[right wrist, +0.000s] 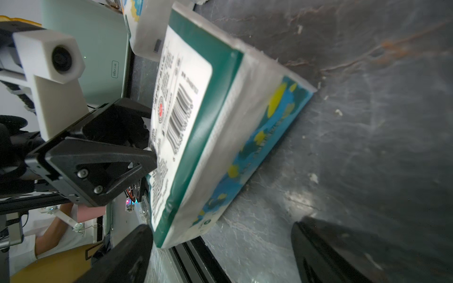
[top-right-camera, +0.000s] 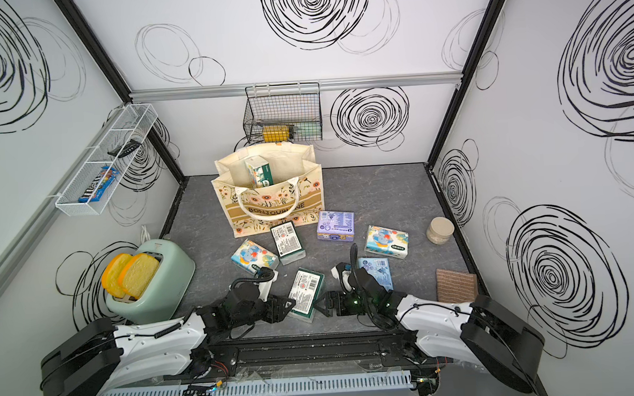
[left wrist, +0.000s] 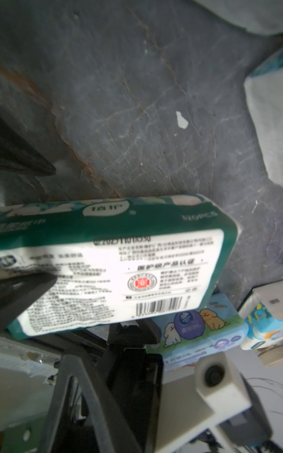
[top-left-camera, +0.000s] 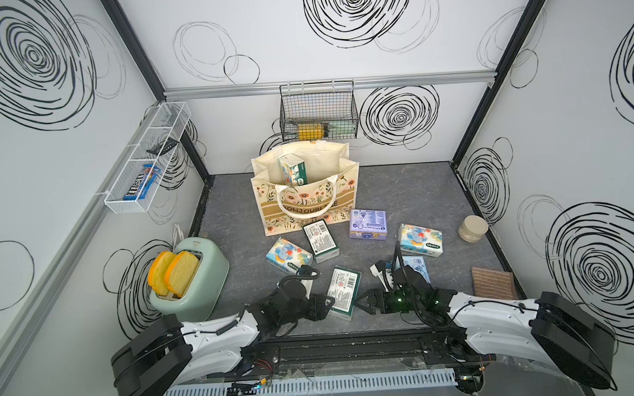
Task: Put tissues into the canvas bag
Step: Pick up the pack of facial tissues from the center of the board.
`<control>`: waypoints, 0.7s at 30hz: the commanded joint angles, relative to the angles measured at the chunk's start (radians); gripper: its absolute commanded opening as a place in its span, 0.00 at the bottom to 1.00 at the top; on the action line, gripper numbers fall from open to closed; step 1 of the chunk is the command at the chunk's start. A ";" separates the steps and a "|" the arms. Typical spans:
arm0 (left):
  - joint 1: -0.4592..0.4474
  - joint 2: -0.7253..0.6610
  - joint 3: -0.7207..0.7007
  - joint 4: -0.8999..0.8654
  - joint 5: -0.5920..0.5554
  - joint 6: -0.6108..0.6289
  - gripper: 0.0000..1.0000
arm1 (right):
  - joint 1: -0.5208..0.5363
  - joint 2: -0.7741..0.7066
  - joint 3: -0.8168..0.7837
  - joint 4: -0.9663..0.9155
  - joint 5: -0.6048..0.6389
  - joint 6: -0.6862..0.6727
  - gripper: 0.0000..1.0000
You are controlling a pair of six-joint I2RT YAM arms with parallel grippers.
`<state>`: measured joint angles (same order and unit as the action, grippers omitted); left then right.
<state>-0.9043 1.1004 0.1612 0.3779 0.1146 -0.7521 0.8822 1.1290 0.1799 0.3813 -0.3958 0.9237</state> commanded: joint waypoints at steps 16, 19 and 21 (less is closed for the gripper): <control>-0.004 0.095 -0.100 0.027 -0.007 -0.039 0.41 | 0.014 0.270 0.011 0.289 -0.110 0.121 0.93; -0.004 0.106 -0.107 0.029 -0.018 -0.058 0.41 | 0.022 0.313 0.016 0.346 -0.117 0.149 0.92; -0.004 0.110 -0.115 0.028 -0.032 -0.076 0.41 | 0.031 0.333 0.019 0.368 -0.111 0.165 0.91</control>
<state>-0.9100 1.1679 0.0967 0.5739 0.1341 -0.8013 0.8940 1.4193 0.2028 0.7570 -0.5091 1.0374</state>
